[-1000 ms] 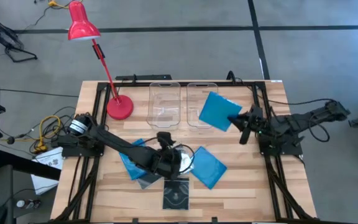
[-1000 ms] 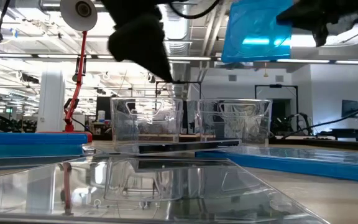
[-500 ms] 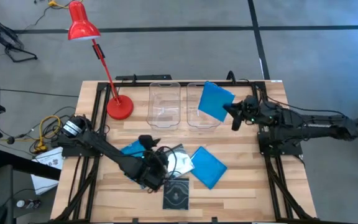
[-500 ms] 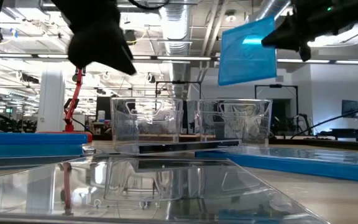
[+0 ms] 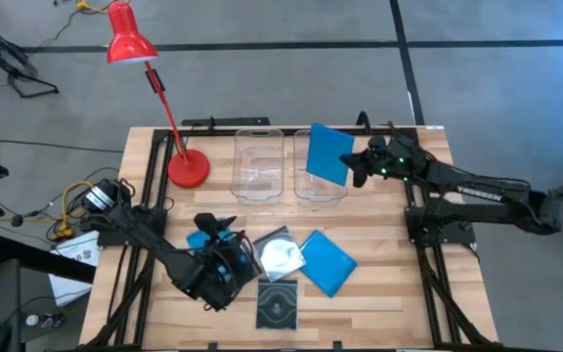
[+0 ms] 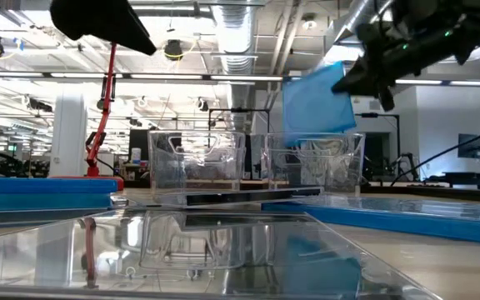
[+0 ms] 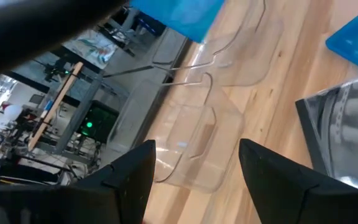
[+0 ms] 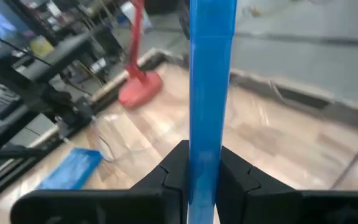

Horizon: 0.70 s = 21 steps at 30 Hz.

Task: Pick & place jewel cases by type
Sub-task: Put the right blue cd case into the right transparent bin

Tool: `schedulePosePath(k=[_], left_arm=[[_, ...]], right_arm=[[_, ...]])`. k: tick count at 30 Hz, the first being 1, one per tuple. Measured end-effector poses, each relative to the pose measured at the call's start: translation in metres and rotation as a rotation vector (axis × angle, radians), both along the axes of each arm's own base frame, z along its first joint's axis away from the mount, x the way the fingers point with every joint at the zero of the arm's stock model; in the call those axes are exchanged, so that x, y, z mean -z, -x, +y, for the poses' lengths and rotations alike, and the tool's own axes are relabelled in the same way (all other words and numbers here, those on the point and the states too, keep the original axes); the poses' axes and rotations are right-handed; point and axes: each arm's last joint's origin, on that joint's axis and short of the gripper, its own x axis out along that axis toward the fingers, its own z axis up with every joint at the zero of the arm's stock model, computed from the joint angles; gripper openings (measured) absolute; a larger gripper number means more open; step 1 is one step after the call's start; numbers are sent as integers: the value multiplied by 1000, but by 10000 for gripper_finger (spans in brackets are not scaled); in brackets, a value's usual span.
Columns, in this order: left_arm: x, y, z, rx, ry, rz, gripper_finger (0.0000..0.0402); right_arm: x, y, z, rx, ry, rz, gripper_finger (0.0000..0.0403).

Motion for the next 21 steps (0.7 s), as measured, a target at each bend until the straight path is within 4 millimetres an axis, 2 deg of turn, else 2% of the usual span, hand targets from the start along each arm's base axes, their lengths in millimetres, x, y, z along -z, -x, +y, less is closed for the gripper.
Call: schedulePosePath(k=[6, 12, 21], left_arm=[[-3, 9, 2, -30, -17, -15, 226], [-3, 10, 4, -41, -18, -25, 226], [-3, 10, 4, -42, -17, -25, 226]], right_arm=[[13, -9, -12, -42, -89, 23, 36], [6, -21, -26, -67, -172, 40, 44], [8, -46, -41, -59, -302, 218, 42]])
